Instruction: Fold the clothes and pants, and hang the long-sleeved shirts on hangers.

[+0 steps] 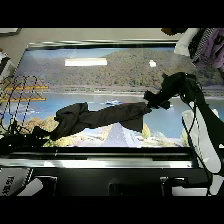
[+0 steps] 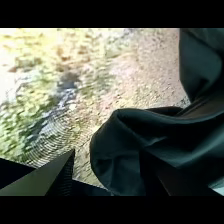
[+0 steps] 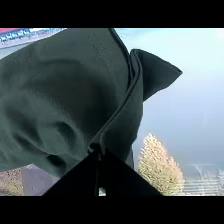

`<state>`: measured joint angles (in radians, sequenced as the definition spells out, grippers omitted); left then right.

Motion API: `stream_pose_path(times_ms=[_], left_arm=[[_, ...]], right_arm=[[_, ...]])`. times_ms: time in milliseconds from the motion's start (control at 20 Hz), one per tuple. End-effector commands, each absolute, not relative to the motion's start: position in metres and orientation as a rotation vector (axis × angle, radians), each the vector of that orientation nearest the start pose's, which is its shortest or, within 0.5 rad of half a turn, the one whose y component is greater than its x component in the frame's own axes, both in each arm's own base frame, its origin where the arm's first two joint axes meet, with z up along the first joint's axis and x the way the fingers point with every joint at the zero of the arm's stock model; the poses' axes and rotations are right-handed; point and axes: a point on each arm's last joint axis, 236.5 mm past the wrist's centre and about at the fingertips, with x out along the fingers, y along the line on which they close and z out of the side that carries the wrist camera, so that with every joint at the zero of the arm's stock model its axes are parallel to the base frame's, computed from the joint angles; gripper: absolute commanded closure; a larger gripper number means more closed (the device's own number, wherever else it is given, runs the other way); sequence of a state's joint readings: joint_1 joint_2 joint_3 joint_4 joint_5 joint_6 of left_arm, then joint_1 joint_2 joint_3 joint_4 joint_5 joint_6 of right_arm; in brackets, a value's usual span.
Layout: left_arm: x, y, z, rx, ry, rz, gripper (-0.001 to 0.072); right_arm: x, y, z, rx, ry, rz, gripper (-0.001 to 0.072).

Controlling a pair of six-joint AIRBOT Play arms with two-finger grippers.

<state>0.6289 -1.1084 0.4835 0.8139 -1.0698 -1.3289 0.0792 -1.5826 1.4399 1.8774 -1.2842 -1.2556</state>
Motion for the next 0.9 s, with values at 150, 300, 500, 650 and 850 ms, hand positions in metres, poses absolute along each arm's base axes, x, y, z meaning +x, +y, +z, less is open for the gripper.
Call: stream_pose_path(times_ms=[150, 300, 500, 650, 850], left_arm=[[0.269, -0.018, -0.106, -1.125, 1.293, 0.056, 0.0376], [0.297, -0.023, -0.084, -1.184, 1.184, -0.011, 0.0694], [0.363, -0.007, 0.006, -1.161, 0.964, -0.165, 0.0695], [0.408, 0.012, 0.132, -1.010, 0.745, -0.269, 0.0696], [0.400, 0.037, 0.308, -0.710, 0.444, -0.181, 0.0696]], right_arm=[[0.419, 0.102, -0.016, 0.481, 1.469, 0.019, 0.0679], [0.422, 0.102, -0.010, 0.479, 1.445, 0.024, 0.0680], [0.461, 0.093, 0.055, 0.421, 1.151, 0.078, 0.0681], [0.487, 0.072, 0.170, 0.358, 0.785, 0.076, 0.0680], [0.441, 0.030, 0.328, 0.237, 0.387, 0.007, 0.0680]])
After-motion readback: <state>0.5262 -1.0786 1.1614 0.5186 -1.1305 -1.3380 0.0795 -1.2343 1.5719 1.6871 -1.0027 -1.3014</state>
